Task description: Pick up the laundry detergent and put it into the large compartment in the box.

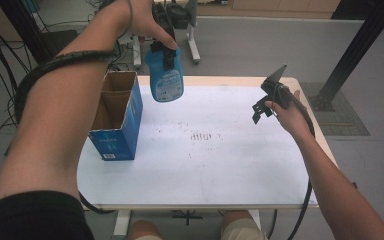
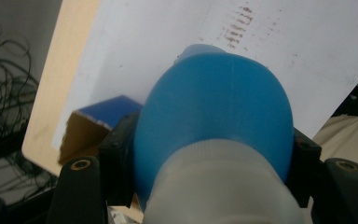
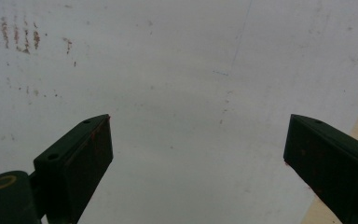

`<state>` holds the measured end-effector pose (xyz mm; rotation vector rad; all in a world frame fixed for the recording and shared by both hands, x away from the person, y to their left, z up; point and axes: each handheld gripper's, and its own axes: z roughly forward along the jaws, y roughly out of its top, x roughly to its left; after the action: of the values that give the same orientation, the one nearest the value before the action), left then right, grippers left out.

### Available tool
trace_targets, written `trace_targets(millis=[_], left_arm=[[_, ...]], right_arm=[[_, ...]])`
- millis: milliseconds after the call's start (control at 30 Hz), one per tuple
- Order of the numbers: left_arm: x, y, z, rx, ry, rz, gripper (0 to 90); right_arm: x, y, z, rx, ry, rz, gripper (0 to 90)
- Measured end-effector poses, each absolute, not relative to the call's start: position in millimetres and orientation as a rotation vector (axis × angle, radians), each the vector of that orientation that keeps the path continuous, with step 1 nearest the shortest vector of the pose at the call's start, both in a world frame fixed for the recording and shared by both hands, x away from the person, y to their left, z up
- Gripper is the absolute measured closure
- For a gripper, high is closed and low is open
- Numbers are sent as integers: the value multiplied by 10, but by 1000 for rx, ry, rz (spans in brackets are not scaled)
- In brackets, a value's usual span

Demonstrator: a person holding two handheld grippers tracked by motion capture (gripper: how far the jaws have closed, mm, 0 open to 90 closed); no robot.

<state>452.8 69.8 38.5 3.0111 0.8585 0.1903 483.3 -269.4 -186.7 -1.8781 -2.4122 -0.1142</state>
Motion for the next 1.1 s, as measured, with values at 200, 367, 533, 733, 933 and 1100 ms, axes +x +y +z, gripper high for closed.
trace_targets(millis=[200,367,533,733,933,1100], left_arm=[[4451,864,625,2917,1142,222,367],[4400,1068,818,2771,1431,256,368],[4377,1272,970,2646,1649,262,369],[4330,1488,1071,2517,1822,288,368],[4317,1675,1057,2429,1941,283,368],[4332,1799,1001,2351,2043,270,368]], right_arm=[[4809,-2712,-1833,-1855,-2423,-133,80],[4790,-2705,-1785,-1839,-2440,-146,80],[4781,-2703,-1755,-1831,-2450,-155,80],[4764,-2727,-1751,-1830,-2449,-162,80],[4752,-2721,-1746,-1832,-2454,-159,80],[4732,-2671,-1740,-1815,-2469,-156,80]])
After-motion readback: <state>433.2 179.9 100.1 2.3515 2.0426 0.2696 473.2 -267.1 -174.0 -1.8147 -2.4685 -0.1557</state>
